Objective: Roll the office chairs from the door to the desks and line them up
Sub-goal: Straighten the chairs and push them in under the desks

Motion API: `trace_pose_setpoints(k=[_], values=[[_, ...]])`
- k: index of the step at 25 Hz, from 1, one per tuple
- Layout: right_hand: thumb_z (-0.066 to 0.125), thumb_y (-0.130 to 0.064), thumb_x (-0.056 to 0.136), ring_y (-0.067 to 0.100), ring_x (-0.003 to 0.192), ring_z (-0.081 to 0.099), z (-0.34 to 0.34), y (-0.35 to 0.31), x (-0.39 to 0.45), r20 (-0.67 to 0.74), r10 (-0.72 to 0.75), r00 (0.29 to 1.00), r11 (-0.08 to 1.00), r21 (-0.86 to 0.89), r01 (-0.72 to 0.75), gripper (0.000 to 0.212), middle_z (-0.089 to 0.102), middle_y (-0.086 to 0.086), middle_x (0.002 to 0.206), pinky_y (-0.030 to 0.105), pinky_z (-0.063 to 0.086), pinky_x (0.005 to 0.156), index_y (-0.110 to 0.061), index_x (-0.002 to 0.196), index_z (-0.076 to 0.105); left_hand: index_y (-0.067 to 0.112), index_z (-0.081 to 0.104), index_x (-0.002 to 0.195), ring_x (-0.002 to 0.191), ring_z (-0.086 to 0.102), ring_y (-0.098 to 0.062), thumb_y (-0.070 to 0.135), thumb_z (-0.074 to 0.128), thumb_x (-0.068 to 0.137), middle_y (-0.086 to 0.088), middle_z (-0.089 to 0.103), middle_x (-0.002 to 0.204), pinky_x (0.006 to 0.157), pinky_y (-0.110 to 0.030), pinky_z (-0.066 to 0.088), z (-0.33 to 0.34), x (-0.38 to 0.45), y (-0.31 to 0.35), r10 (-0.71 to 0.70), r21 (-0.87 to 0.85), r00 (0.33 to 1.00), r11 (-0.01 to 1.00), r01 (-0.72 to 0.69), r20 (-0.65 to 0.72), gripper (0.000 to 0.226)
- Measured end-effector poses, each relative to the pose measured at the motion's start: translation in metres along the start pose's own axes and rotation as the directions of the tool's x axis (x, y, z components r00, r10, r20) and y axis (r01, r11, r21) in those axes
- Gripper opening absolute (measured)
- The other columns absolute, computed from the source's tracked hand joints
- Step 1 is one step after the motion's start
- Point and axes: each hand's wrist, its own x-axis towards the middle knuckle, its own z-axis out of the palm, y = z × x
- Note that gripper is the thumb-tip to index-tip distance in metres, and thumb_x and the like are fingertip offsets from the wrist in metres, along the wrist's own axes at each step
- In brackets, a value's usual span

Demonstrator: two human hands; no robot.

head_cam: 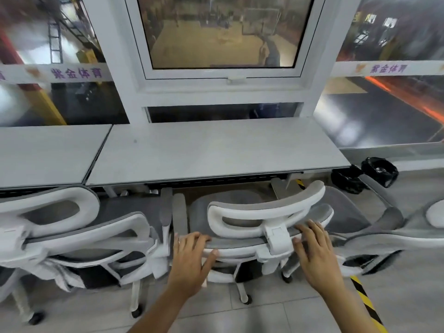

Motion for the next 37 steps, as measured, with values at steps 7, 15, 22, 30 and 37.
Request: trace_pose_setpoints(k=[7, 15, 22, 30, 37], values=[[0.051, -0.033, 0.102, 0.018, 0.152, 0.016, 0.018, -0.021, 0.023, 0.095, -0.131, 0.987, 0.989, 0.088, 0.123, 0.045, 0.036, 0.0, 0.155, 0.044, 0.026, 0.122, -0.026, 0.145, 0.045, 0.02, 0.058, 0.117, 0.126, 0.041, -0.029, 0.055, 0.03, 0.094, -0.004, 0.054, 0.119, 0.108, -0.048, 0.034, -0.011, 0.05, -0.043, -0.1, 0.058, 0.991, 0.993, 0.105, -0.093, 0.051], [0.048, -0.03, 0.1, 0.012, 0.152, 0.014, -0.005, -0.013, 0.027, 0.16, -0.178, 0.971, 0.982, 0.094, 0.164, 0.054, 0.031, -0.004, 0.161, 0.028, 0.015, 0.123, -0.027, 0.153, 0.035, 0.005, 0.057, 0.124, 0.124, 0.045, -0.04, 0.027, 0.047, 0.093, -0.019, 0.056, 0.13, 0.104, -0.055, 0.037, 0.006, 0.025, 0.023, -0.17, 0.013, 0.96, 0.984, 0.178, -0.224, 0.039], [0.054, -0.026, 0.096, 0.014, 0.135, 0.039, -0.082, 0.076, 0.023, 0.016, -0.017, 1.0, 0.998, 0.057, 0.016, 0.048, 0.047, -0.007, 0.148, 0.031, 0.032, 0.113, -0.027, 0.144, 0.047, 0.017, 0.061, 0.096, 0.087, 0.052, -0.021, 0.032, 0.045, 0.091, 0.007, 0.054, 0.096, 0.08, -0.024, 0.035, 0.029, -0.001, 0.171, 0.074, -0.208, 0.971, 0.97, -0.123, -0.228, 0.023], [0.055, -0.02, 0.091, 0.017, 0.114, 0.052, -0.211, 0.263, 0.022, -0.309, 0.076, 0.948, 0.992, 0.122, -0.039, 0.034, 0.058, -0.002, 0.123, 0.034, 0.042, 0.097, -0.019, 0.125, 0.059, 0.031, 0.048, 0.134, 0.119, 0.044, -0.007, 0.045, 0.035, 0.101, 0.015, 0.05, 0.131, 0.103, -0.024, 0.033, 0.155, 0.053, 0.423, 0.35, -0.217, 0.932, 0.92, -0.325, 0.089, 0.038], [0.056, -0.028, 0.097, 0.036, 0.118, 0.052, -0.285, 0.421, 0.07, -0.213, 0.363, 0.907, 0.932, 0.104, -0.348, 0.039, 0.057, 0.016, 0.127, 0.05, 0.044, 0.099, -0.009, 0.131, 0.049, 0.024, 0.031, 0.149, 0.149, 0.016, -0.027, 0.068, -0.003, 0.09, 0.0, 0.032, 0.156, 0.121, -0.046, 0.008, 0.266, 0.094, 0.563, 0.023, -0.035, 0.976, 0.999, -0.016, 0.216, 0.082]])
